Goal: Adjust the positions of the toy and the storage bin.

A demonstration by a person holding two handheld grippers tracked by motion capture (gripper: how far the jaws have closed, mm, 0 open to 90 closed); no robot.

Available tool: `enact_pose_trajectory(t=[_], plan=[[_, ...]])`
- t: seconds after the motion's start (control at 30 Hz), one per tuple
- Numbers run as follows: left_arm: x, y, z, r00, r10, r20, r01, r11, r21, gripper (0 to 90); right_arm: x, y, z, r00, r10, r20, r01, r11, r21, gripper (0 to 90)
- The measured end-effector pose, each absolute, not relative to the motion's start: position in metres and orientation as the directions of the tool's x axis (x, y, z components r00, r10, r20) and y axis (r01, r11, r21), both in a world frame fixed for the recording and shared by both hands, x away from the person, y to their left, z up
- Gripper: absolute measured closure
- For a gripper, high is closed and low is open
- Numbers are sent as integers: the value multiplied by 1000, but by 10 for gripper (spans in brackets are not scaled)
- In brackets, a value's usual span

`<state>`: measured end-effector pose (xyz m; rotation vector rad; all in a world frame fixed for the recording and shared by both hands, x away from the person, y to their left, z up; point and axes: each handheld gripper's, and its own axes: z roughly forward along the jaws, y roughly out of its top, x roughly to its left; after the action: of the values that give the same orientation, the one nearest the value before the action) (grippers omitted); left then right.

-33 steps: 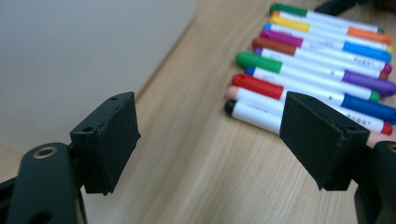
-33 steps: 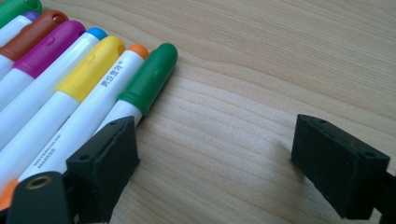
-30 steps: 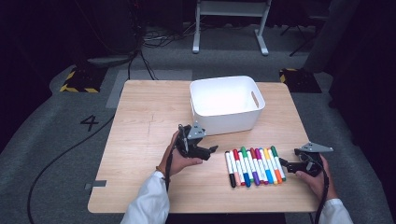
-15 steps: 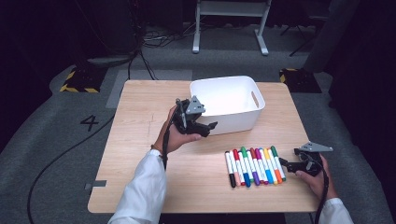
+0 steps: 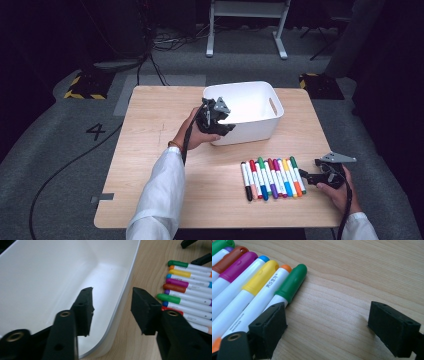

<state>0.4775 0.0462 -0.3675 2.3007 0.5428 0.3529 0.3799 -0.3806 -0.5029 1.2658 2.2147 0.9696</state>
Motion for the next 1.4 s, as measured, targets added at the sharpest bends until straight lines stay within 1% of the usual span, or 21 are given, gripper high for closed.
enact_pose_trajectory(t=[0.07,0.17,0.2,0.23,0.33,0.37,0.43,0.53,0.6,0.63,0.77,0.9,0.93,1.0,1.13,1.27,1.4], plan=[[483,49,-370,884,465,55,291,-637,714,595,380,-381,-503,-504,863,-9,579,346,738,151],[487,50,-373,897,441,36,289,-644,708,652,380,-381,-503,-505,863,-9,579,346,738,151],[487,50,-375,905,425,27,285,-652,703,696,380,-381,-503,-505,863,-9,579,346,738,151],[487,49,-376,905,424,45,273,-657,703,740,380,-381,-503,-505,863,-9,579,346,738,151],[486,50,-376,907,421,28,283,-655,701,747,380,-381,-503,-505,863,-9,579,346,738,152],[485,50,-377,906,422,38,276,-654,704,762,380,-381,-503,-505,863,-9,579,346,738,152],[483,51,-376,915,403,30,269,-662,700,770,380,-381,-503,-505,863,-9,579,346,738,152],[476,53,-374,919,391,55,249,-681,689,815,380,-381,-503,-505,863,-9,579,346,738,152],[469,55,-374,915,398,57,254,-683,685,836,380,-381,-503,-505,863,-9,579,346,738,152],[465,58,-373,910,407,76,249,-684,685,844,380,-381,-503,-505,863,-9,579,346,738,152],[450,71,-373,905,422,54,276,-679,680,863,380,-381,-503,-505,863,-10,578,346,739,152],[434,83,-373,897,439,58,287,-676,679,869,380,-381,-503,-505,863,-13,577,349,739,152],[429,84,-373,887,460,35,310,-652,692,869,380,-381,-503,-505,863,-13,577,349,739,152],[420,89,-374,885,464,36,312,-650,693,870,380,-381,-503,-505,863,-12,577,348,739,152],[407,101,-374,895,444,49,290,-660,693,870,380,-381,-503,-503,864,-15,578,349,738,152],[394,111,-376,894,447,24,302,-640,706,870,380,-381,-503,-503,864,-15,577,349,738,152],[383,117,-377,899,437,39,280,-641,715,871,380,-381,-503,-503,864,-15,577,349,738,152]])
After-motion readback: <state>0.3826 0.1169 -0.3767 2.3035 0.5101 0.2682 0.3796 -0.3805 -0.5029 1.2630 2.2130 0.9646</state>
